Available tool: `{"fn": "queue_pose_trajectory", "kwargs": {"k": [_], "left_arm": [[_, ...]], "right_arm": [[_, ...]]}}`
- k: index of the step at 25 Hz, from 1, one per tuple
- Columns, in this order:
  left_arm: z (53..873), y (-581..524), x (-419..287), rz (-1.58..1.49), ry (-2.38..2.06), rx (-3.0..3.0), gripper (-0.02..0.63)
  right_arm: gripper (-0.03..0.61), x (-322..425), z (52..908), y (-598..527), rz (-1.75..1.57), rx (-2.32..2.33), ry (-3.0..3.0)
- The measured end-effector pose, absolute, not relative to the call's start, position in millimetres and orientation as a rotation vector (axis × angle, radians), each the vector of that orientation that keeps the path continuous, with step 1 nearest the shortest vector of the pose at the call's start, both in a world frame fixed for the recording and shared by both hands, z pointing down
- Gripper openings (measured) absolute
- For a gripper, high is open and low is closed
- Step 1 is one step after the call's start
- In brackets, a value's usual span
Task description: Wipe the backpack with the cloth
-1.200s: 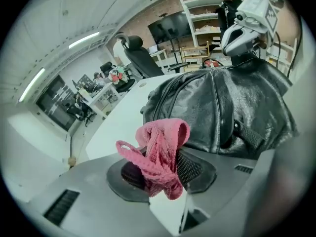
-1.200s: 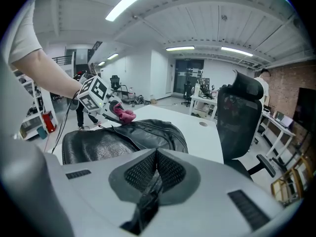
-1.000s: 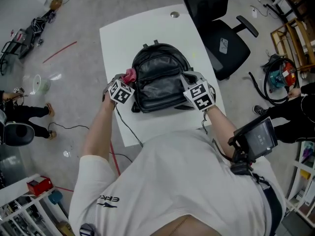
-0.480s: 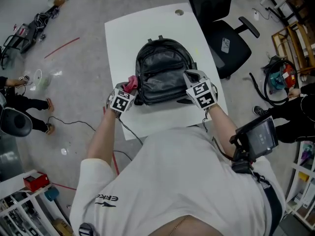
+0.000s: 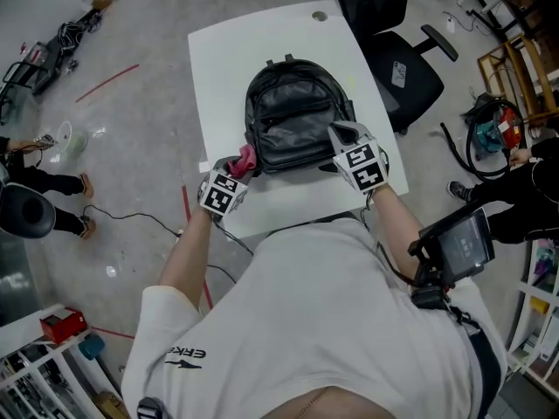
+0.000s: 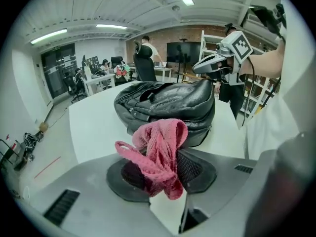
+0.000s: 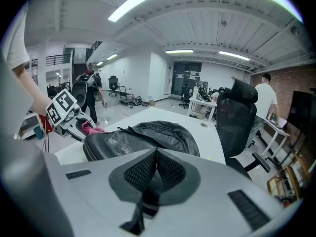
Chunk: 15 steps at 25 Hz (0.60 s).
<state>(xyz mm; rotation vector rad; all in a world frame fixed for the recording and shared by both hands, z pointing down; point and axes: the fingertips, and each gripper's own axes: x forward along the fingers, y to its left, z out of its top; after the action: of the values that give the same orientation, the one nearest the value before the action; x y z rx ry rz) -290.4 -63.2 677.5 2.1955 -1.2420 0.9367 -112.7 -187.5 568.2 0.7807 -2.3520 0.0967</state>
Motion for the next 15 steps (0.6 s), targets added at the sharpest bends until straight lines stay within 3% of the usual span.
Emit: {"fn": "queue_pose_trajectory", "kwargs": {"k": [15], "left_arm": [[659.3,-50.0,-277.8,0.782,-1.414,2.092,0.137]], "right_arm": [[0.003,-95.7,567.6,-173.9,0.125,0.741,-2.398]]}}
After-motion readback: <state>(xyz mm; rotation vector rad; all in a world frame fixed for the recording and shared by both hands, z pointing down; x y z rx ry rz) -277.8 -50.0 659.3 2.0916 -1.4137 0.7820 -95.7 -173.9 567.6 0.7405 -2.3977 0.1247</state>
